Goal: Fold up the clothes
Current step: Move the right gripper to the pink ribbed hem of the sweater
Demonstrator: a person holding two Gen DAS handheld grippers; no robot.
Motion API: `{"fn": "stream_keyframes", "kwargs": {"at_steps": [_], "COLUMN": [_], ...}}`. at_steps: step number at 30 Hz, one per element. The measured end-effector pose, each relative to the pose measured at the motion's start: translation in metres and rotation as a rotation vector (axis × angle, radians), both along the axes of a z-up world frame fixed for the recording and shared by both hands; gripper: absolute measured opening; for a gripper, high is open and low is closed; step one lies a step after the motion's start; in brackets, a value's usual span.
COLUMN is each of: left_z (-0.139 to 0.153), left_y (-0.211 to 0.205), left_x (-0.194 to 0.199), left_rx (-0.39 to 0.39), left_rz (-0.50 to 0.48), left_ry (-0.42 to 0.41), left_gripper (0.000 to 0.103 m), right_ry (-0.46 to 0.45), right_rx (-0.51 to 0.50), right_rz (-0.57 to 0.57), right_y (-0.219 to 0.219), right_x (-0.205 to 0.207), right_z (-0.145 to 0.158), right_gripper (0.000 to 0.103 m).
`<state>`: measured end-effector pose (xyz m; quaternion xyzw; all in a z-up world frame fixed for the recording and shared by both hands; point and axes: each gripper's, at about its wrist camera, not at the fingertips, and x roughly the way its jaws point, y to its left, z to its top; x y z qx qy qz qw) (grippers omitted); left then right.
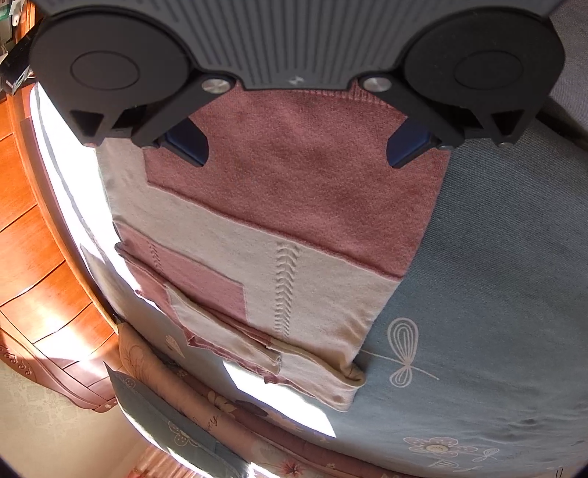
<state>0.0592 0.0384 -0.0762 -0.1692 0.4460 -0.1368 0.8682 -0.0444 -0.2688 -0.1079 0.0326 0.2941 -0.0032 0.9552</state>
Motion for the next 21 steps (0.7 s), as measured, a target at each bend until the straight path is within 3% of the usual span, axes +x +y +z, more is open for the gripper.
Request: {"fn": "stream_keyframes", "kwargs": {"at_steps": [3,7,11,14,18,21], "left_z": [-0.001,-0.002,-0.018,-0.022,-0.01,0.002], "left_y": [-0.021,-0.046,-0.058,-0.069,-0.072,-0.084], "left_x": [-0.003,-0.011,-0.008,-0.014,-0.022,-0.041], "left_rx": [0.066,0.21,0.284,0.384,0.359,0.404], "left_rz": [-0.07,-0.165,-0.238,-0.294,-0.368,-0.484], "left_ry": [-0.038,-0.153,-0.139,-0.184,-0.226,-0.331], "left_gripper": [0.102,0.102,0.102,0.102,0.102,0.102], "right_ry": [0.016,0.029,0.047,0.072,0.092,0.07], "right_rx": [-0.011,-0.034,-0.043,-0.05,-0.084,-0.1], "right_rz": [-0.008,-0.014,-0.02,-0.015,0.014,0.039], "right_y": [0.001,0.004,0.005,0.004,0.001,-0.006], "right_x": [-0.001,0.0,0.002,0.004,0.007,0.006], "right_z": [0.001,0.002,0.004,0.007,0.019,0.036], "right_gripper": [0.103,0.103,0.103,0.103,0.103,0.103]}}
